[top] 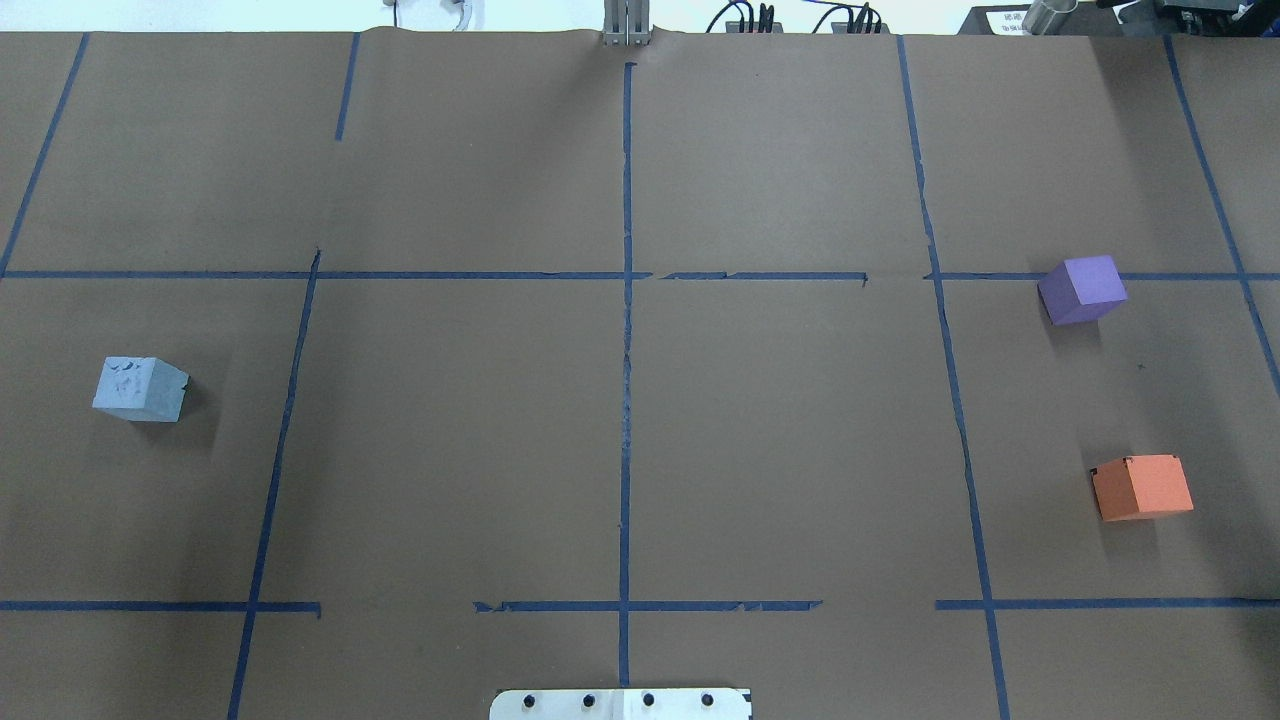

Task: Place blue block between orange and purple blocks
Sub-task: 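Move the left gripper down toward the light blue cube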

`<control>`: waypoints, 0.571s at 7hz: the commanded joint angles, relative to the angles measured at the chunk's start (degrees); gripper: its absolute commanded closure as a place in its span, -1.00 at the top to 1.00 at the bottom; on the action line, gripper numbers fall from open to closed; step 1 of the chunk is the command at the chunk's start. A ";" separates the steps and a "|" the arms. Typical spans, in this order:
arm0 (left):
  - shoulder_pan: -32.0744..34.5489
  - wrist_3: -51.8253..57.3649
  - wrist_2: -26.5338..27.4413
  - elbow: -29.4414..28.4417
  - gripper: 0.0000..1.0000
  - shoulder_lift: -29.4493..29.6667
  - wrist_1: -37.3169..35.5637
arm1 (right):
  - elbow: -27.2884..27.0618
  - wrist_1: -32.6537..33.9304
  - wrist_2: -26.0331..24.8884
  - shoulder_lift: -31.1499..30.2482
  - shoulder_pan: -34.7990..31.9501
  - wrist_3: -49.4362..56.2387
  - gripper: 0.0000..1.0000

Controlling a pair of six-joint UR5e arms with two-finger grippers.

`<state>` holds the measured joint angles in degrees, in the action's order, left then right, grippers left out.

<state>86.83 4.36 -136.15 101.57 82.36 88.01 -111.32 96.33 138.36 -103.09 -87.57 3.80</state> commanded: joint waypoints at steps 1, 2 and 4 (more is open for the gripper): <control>-0.08 -0.40 -0.26 0.38 1.00 0.08 -0.03 | 0.48 -0.09 -2.03 -0.27 -0.50 0.33 1.00; -0.08 -0.50 0.00 -0.06 1.00 0.08 0.14 | 0.92 -0.09 -4.13 -0.45 -0.50 0.24 1.00; -0.08 -0.58 -0.61 -0.05 1.00 -0.01 0.76 | 1.01 -0.09 -4.25 -0.36 -0.41 0.07 1.00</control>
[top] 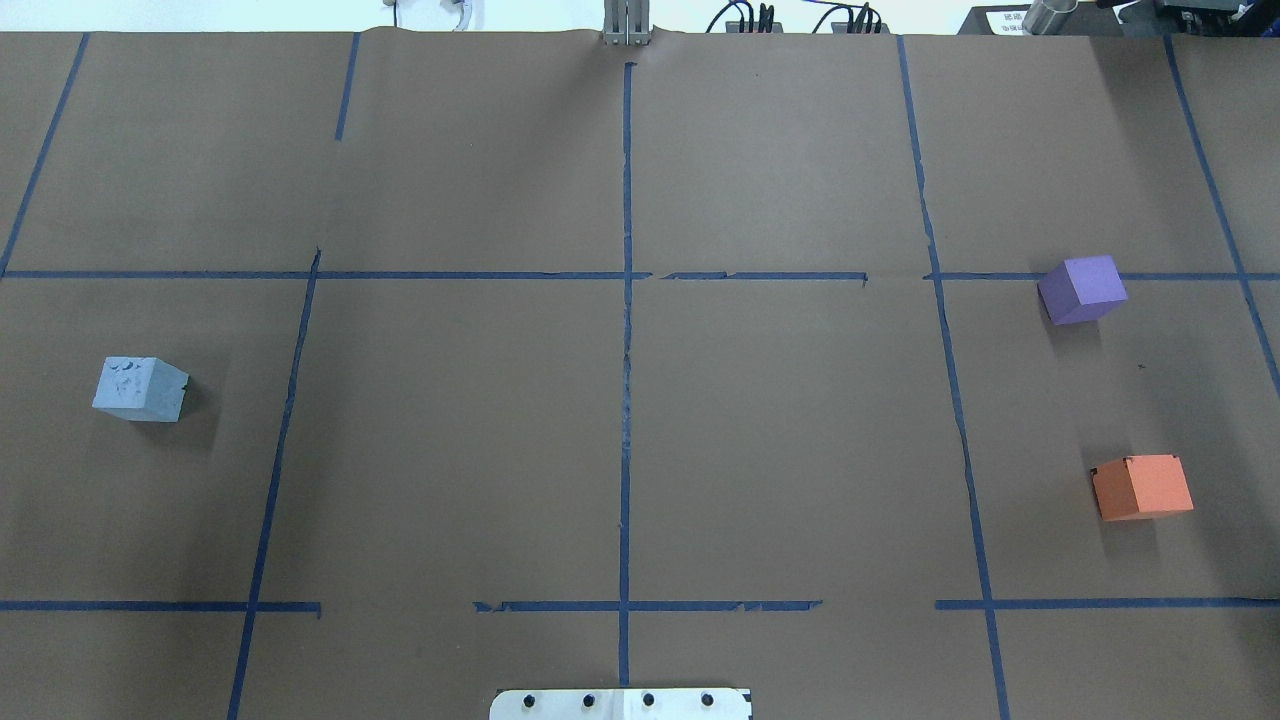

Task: Place blue block between orange and purple blocks
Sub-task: 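Move the left gripper down toward the light blue cube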

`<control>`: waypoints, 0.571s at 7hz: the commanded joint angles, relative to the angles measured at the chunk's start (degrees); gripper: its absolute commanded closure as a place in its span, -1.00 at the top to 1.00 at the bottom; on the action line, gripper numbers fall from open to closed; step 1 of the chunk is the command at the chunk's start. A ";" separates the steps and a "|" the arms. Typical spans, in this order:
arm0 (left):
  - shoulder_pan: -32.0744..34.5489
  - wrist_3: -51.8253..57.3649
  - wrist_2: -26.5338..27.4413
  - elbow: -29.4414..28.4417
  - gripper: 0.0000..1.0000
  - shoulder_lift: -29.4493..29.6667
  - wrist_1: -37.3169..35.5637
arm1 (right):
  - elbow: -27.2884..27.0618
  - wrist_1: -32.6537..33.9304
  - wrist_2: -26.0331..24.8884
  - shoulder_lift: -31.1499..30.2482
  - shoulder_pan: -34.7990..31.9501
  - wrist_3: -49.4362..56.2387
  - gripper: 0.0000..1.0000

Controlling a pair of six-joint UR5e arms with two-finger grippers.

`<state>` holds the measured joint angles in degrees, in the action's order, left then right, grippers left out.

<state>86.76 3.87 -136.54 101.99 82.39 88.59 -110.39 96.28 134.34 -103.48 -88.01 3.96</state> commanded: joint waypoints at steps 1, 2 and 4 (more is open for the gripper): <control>-0.01 -0.70 -0.30 -0.12 1.00 -0.21 0.26 | 0.18 0.05 -0.13 0.03 0.11 -0.10 1.00; -0.01 -0.53 -0.30 -0.29 1.00 -0.21 0.35 | 0.09 0.05 0.31 0.03 0.12 -0.10 1.00; -0.01 -0.35 -0.30 0.76 1.00 -1.18 0.44 | 0.35 0.05 2.06 0.03 0.12 -0.01 1.00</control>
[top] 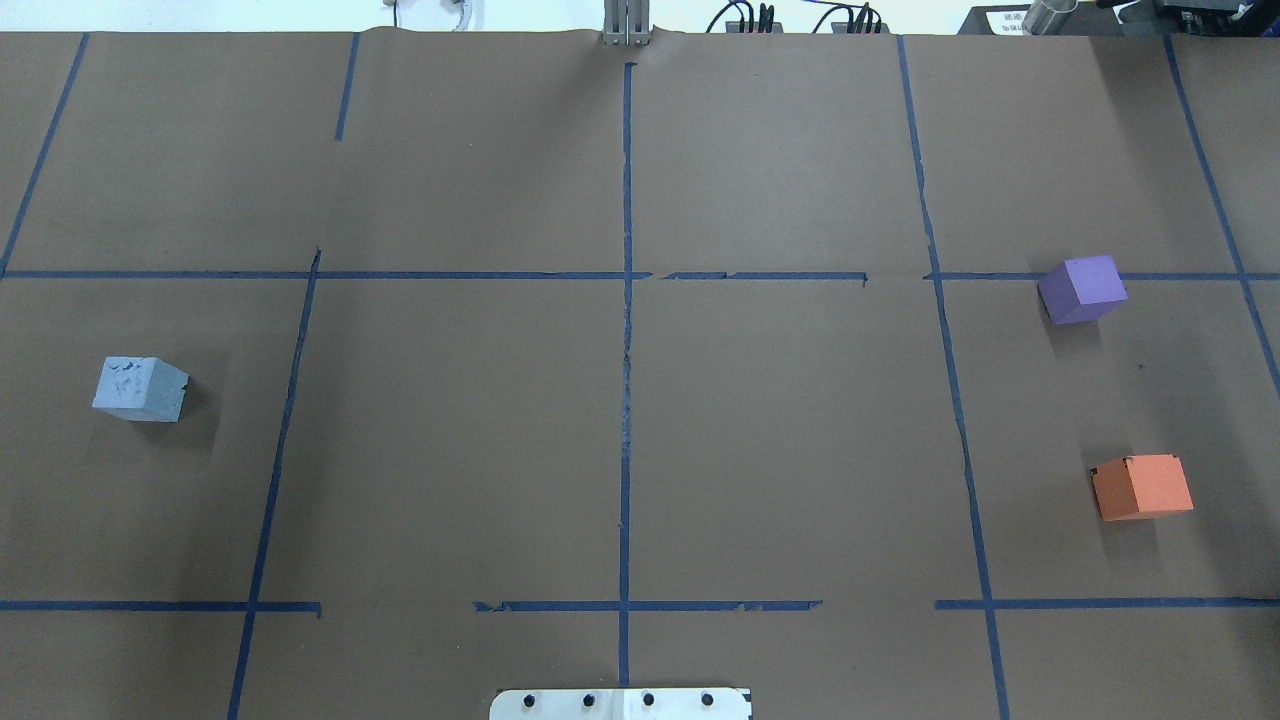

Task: Place blue block between orange and purple blocks
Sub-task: 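Move the left gripper down toward the light blue cube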

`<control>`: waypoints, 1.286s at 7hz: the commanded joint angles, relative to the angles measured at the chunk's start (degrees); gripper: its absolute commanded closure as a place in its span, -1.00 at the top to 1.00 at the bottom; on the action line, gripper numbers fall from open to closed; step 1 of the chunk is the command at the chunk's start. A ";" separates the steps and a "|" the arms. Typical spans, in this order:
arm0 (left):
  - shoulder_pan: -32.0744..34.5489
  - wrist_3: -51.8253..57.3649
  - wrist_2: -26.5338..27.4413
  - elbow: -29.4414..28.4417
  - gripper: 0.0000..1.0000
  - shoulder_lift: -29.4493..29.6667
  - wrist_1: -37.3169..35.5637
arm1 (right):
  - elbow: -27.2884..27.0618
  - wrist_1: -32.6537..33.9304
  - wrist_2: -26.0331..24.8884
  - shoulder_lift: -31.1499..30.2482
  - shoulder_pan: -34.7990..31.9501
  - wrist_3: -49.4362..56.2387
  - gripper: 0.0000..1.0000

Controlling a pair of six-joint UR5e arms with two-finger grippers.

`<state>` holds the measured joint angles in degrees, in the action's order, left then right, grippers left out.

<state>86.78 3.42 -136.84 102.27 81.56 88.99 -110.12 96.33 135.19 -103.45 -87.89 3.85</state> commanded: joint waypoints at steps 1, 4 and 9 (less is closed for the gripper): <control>-0.03 -0.08 -0.01 0.38 1.00 -0.35 0.04 | 0.51 -0.08 2.08 0.00 0.00 0.36 1.00; -3.26 -5.66 -0.09 1.61 1.00 0.35 1.01 | 0.61 -0.17 1.92 0.79 1.50 0.37 1.00; -25.22 -44.67 1.13 -1.09 1.00 6.58 22.40 | 0.34 -0.26 1.92 0.88 1.67 0.54 1.00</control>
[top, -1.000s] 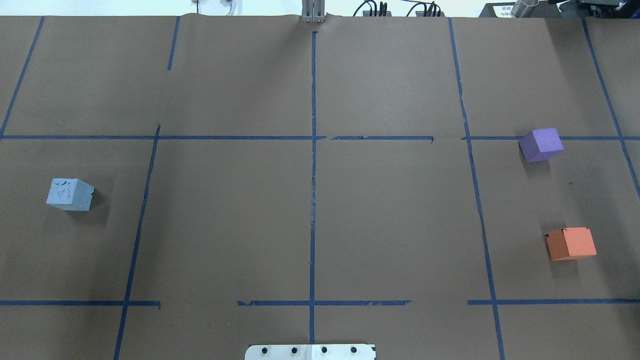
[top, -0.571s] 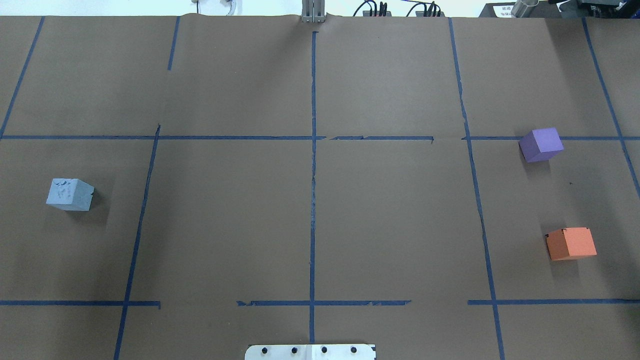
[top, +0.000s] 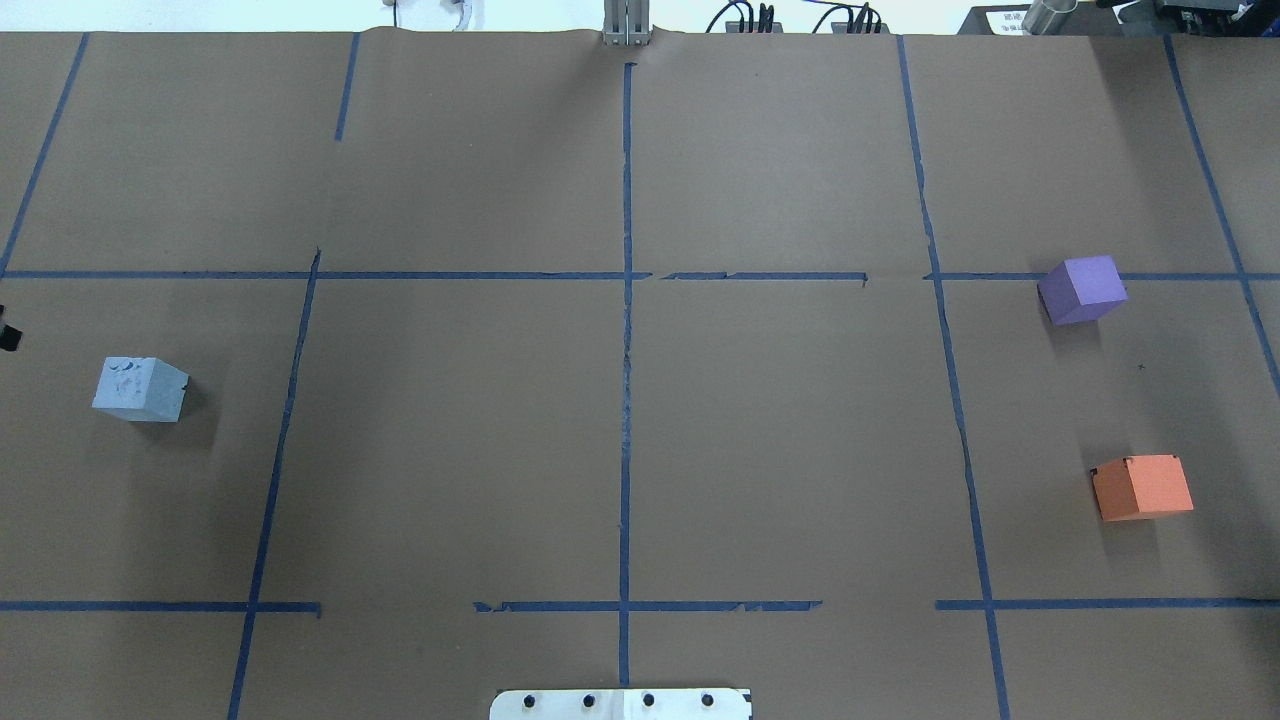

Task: Place blue block between orange and purple blocks
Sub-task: 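Move the left gripper down toward the light blue cube, then close the left gripper on the light blue cube and lift it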

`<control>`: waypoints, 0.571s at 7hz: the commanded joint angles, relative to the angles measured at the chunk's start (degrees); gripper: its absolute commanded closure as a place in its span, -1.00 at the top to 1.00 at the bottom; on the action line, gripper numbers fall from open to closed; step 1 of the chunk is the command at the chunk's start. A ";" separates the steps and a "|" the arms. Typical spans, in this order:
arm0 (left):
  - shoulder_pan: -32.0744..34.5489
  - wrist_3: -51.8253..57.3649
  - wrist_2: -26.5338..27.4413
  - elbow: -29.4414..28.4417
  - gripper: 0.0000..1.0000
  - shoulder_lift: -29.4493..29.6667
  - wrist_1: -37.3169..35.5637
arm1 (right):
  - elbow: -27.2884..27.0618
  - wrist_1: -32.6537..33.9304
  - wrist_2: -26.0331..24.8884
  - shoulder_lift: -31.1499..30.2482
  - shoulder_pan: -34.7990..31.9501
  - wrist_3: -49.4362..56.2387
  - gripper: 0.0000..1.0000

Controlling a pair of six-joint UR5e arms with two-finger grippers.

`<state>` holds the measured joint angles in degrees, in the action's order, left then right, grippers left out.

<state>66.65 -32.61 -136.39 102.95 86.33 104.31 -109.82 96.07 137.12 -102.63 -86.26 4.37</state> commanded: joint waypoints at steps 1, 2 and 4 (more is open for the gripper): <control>-9.47 -10.70 5.91 -2.48 1.00 2.52 9.49 | 0.04 0.00 -0.01 0.06 0.03 -0.07 1.00; -12.91 -14.55 9.27 -4.23 1.00 4.36 9.69 | 0.04 0.09 0.08 0.06 0.03 -0.15 1.00; -13.56 -14.42 12.89 -4.42 1.00 4.03 9.60 | 0.21 0.09 0.08 -0.02 0.21 -0.15 1.00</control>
<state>53.89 -46.65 -125.97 98.90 90.34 113.79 -109.72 96.14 137.19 -102.58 -86.15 4.23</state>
